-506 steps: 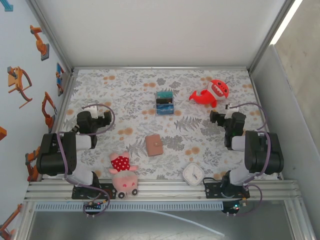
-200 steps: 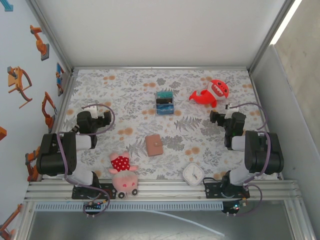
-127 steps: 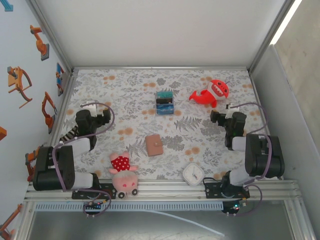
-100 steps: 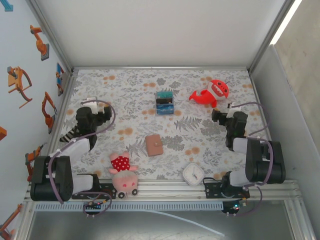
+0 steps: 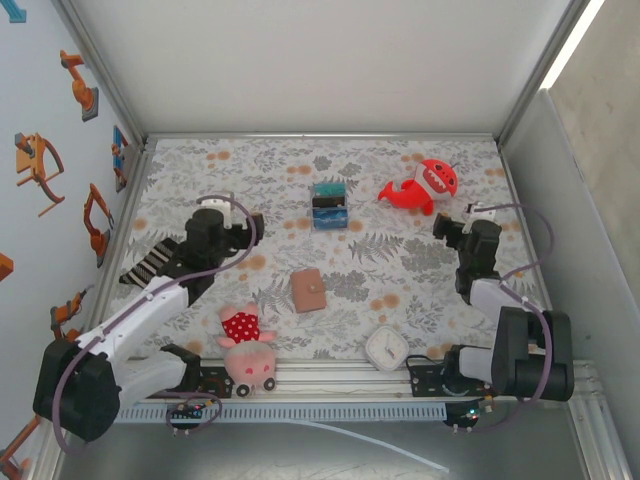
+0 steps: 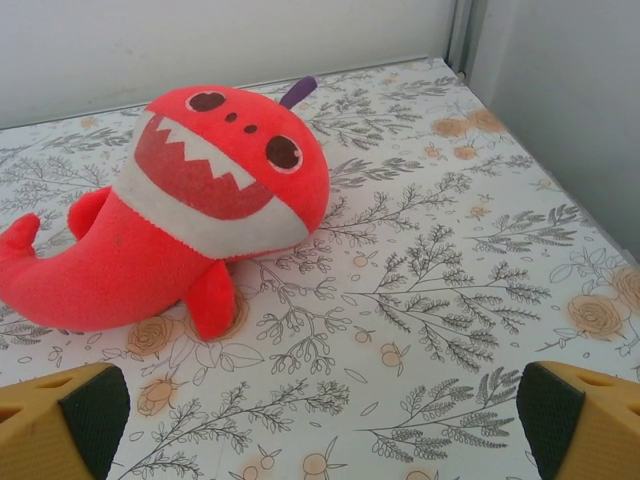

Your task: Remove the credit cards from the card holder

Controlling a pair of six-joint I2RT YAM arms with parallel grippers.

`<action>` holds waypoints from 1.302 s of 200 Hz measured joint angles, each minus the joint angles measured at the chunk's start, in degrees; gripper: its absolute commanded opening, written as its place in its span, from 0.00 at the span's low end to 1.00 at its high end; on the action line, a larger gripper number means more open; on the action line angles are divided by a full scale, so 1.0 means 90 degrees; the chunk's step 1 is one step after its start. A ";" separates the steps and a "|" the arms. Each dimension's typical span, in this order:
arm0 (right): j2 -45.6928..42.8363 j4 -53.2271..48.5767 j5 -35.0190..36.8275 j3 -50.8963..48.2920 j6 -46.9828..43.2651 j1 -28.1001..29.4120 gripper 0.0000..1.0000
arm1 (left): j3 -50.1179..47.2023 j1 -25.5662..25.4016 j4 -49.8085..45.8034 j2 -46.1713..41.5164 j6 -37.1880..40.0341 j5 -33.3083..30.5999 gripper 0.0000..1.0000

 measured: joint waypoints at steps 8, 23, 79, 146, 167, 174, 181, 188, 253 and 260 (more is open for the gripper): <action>-0.0058 -0.0185 0.0063 0.0073 0.0027 0.0000 0.99 | 0.0015 -0.0296 -0.0211 0.0000 -0.0151 -0.0172 0.97; -0.0182 -0.0588 0.0248 0.0238 0.0066 0.0063 0.99 | 0.0058 -0.0806 -0.0571 0.0002 -0.0454 -0.0449 0.97; -0.0508 -0.1921 0.1268 0.1090 -0.0080 0.1246 0.99 | 0.0192 -0.2725 -0.1474 0.0175 -0.1800 -0.1416 0.97; -0.0563 -0.3718 0.2280 0.1836 0.0034 0.2144 0.99 | 0.0984 -0.3847 -0.2300 0.1666 -0.2982 -0.1766 0.97; -0.0712 -0.4267 0.2322 0.1989 0.0238 0.2176 0.99 | 0.1219 -0.3861 -0.2533 0.2028 -0.3281 -0.1656 0.97; -0.0775 -0.4391 0.2319 0.1999 0.0311 0.2188 1.00 | 0.1292 -0.3859 -0.2608 0.2140 -0.3356 -0.1588 0.97; -0.0848 -0.4529 0.2314 0.1999 0.0374 0.2200 0.99 | 0.1355 -0.3859 -0.2669 0.2232 -0.3405 -0.1537 0.97; -0.0911 -0.4663 0.2290 0.1999 0.0449 0.2210 0.99 | 0.1423 -0.3861 -0.2735 0.2322 -0.3451 -0.1474 0.97; -0.1241 -0.5328 0.2079 0.1999 0.0855 0.2319 0.99 | 0.1792 -0.3818 -0.3169 0.3014 -0.3636 -0.0697 0.97; -0.1277 -0.5357 0.2076 0.1999 0.0865 0.2319 0.99 | 0.1800 -0.3803 -0.3206 0.3072 -0.3633 -0.0595 0.97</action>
